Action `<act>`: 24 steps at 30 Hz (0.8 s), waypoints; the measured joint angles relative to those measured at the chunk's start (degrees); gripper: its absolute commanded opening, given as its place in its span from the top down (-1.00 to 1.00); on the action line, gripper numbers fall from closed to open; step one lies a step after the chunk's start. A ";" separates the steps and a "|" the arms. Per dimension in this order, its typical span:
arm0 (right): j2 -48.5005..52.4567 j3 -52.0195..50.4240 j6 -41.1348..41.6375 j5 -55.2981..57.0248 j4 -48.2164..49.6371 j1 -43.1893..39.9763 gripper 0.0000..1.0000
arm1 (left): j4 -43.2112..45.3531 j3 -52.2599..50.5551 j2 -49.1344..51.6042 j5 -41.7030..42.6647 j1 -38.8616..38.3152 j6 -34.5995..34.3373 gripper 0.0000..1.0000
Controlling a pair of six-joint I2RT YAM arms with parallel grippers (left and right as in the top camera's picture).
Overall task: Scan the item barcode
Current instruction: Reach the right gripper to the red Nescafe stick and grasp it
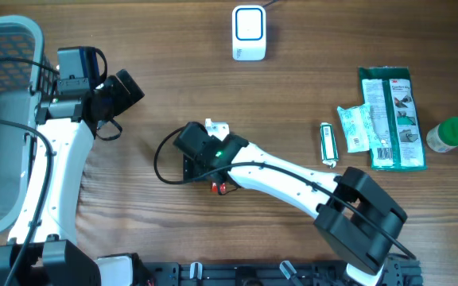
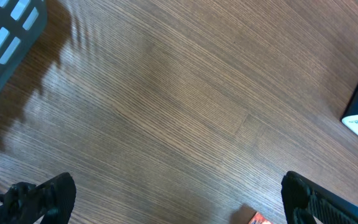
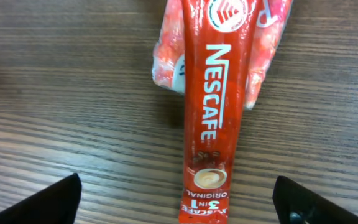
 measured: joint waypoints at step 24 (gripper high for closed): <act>4.74 0.00 -0.59 0.33 -0.37 -1.55 0.45 | 0.00 0.00 0.00 0.00 0.00 0.00 -1.00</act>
